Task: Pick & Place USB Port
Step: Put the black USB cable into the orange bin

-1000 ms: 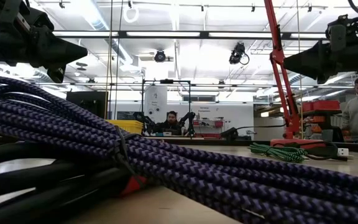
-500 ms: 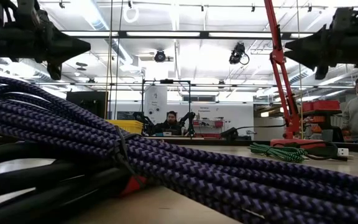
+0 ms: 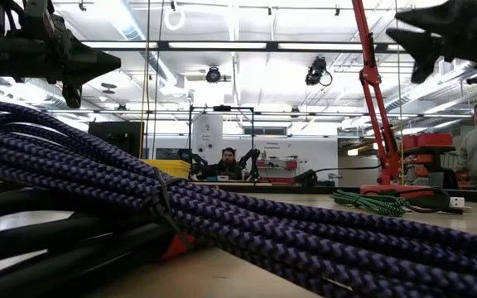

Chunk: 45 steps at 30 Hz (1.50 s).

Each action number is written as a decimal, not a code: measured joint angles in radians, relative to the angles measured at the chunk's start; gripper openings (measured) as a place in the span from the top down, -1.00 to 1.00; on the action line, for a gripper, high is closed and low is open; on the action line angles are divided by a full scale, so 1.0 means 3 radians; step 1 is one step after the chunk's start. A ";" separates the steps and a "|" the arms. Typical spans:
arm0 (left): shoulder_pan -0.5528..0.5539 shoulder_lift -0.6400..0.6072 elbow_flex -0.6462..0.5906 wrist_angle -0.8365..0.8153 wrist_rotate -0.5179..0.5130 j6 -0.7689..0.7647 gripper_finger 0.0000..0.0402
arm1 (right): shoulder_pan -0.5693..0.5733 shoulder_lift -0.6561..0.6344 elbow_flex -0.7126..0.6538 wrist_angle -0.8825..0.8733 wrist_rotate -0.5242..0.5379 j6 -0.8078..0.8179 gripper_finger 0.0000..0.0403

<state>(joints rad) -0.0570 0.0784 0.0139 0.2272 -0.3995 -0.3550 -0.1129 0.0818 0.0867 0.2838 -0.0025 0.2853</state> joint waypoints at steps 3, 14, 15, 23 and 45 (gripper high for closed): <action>0.0000 0.0000 0.0000 -0.0005 0.0000 0.0034 0.87 | 0.0120 0.0383 0.0175 -0.0328 -0.0130 0.0126 0.41; 0.0000 0.0000 0.0000 -0.0072 -0.0002 0.0034 0.87 | 0.0383 0.2220 0.0705 -0.0600 0.0035 0.0182 0.41; 0.0000 0.0000 0.0000 -0.0087 -0.0002 0.0034 0.87 | 0.0403 0.2352 0.0718 -0.0629 0.0032 0.0193 0.38; 0.0000 0.0001 -0.0003 -0.0266 -0.0002 0.0028 0.87 | 0.0433 0.2868 0.0762 -0.0846 -0.0157 0.0444 0.25; 0.0000 0.0000 -0.0003 -0.0436 0.0000 0.0020 0.87 | 0.0687 0.3398 0.0770 -0.1483 -0.0120 0.1145 0.27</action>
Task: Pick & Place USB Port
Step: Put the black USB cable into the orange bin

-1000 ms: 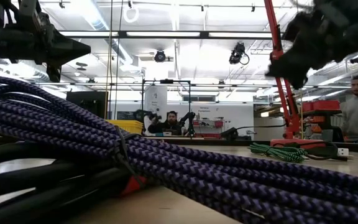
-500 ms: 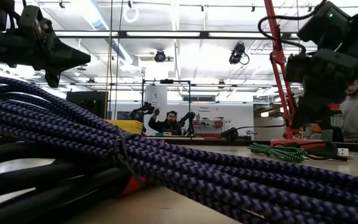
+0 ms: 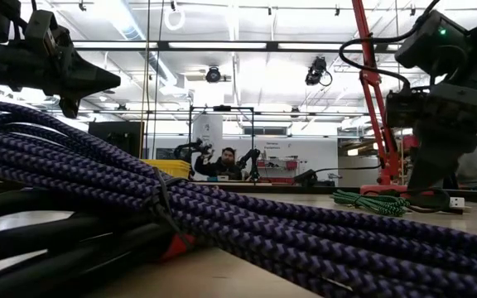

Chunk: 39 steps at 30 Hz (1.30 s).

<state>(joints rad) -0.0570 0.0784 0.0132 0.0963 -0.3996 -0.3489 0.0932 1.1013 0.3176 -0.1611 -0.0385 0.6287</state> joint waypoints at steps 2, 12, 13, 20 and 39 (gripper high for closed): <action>0.0000 0.0000 0.0000 -0.0008 0.0000 0.0000 0.87 | 0.0041 0.0064 -0.0001 0.0061 -0.0007 0.0043 0.27; 0.0000 0.0000 0.0000 -0.0016 0.0000 0.0000 0.87 | 0.0164 0.0382 -0.0001 0.0310 0.0008 0.0108 0.27; 0.0000 0.0000 0.0000 -0.0016 0.0000 0.0001 0.87 | 0.0163 0.0390 -0.0001 0.0315 0.0007 0.0088 0.27; 0.0000 0.0000 0.0000 -0.0016 0.0000 0.0001 0.87 | 0.0035 0.0339 -0.0004 0.0314 -0.0035 -0.0063 0.27; 0.0000 0.0000 0.0000 -0.0015 -0.0001 -0.0001 0.87 | -0.0434 0.0338 -0.0005 0.0399 -0.0360 -0.0505 0.27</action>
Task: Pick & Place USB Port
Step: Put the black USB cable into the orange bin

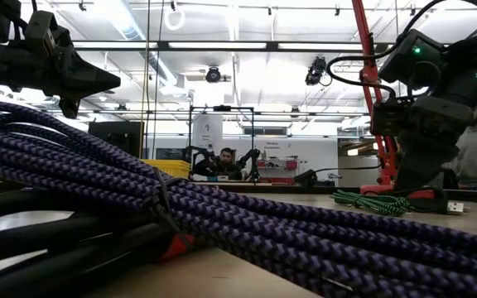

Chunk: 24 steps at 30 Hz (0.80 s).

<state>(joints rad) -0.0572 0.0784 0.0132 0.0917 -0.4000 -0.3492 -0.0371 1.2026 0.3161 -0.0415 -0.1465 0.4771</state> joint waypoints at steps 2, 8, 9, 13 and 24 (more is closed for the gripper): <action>0.0000 0.0000 0.0000 0.0000 0.0000 0.0000 0.87 | -0.0033 0.0000 0.0000 0.0086 -0.0121 0.0001 0.27; 0.0000 0.0000 0.0000 0.0000 0.0000 0.0000 0.87 | -0.0013 -0.0001 0.0000 0.0276 -0.0398 0.0100 0.27; 0.0000 0.0000 0.0000 0.0000 0.0000 0.0000 0.87 | -0.0004 -0.0001 0.0000 0.0251 -0.0409 0.0119 0.27; -0.0001 0.0000 0.0000 0.0000 0.0000 0.0000 0.87 | 0.0049 -0.0001 0.0000 0.0145 -0.0411 0.0190 0.27; 0.0000 0.0000 0.0000 -0.0032 0.0000 0.0005 0.87 | 0.0359 0.0006 0.0000 0.0105 -0.0150 0.0405 0.27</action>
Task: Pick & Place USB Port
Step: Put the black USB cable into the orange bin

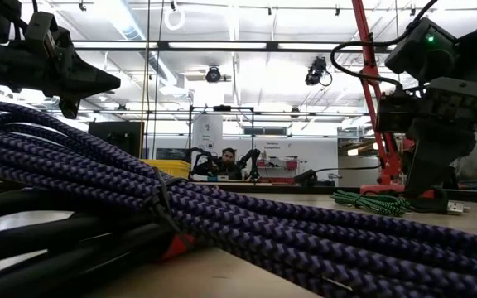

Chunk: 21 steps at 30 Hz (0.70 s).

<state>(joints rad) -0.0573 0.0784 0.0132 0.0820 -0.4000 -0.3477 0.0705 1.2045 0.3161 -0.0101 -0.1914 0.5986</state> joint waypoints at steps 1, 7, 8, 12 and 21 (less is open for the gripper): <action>0.0001 0.0000 0.0001 -0.0003 0.0000 -0.0001 0.87 | 0.0018 0.0000 0.0000 -0.0001 0.0003 0.0000 0.27; 0.0001 0.0000 0.0001 -0.0010 0.0001 -0.0001 0.87 | 0.0082 0.0006 0.0000 0.0001 0.0140 -0.0019 0.43; 0.0000 0.0000 0.0001 -0.0011 0.0001 -0.0001 0.87 | 0.0085 0.0014 0.0000 0.0001 0.0140 -0.0035 0.50; 0.0000 0.0000 0.0001 -0.0012 0.0001 -0.0003 0.87 | 0.0085 0.0033 0.0000 -0.0005 0.0148 -0.0213 0.91; 0.0000 0.0000 0.0001 -0.0015 0.0001 -0.0003 0.87 | 0.0070 0.0051 0.0000 -0.0018 0.0284 -0.0363 0.99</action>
<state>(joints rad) -0.0572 0.0784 0.0135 0.0776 -0.3998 -0.3485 0.0915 1.2198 0.3161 -0.0154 -0.1062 0.4898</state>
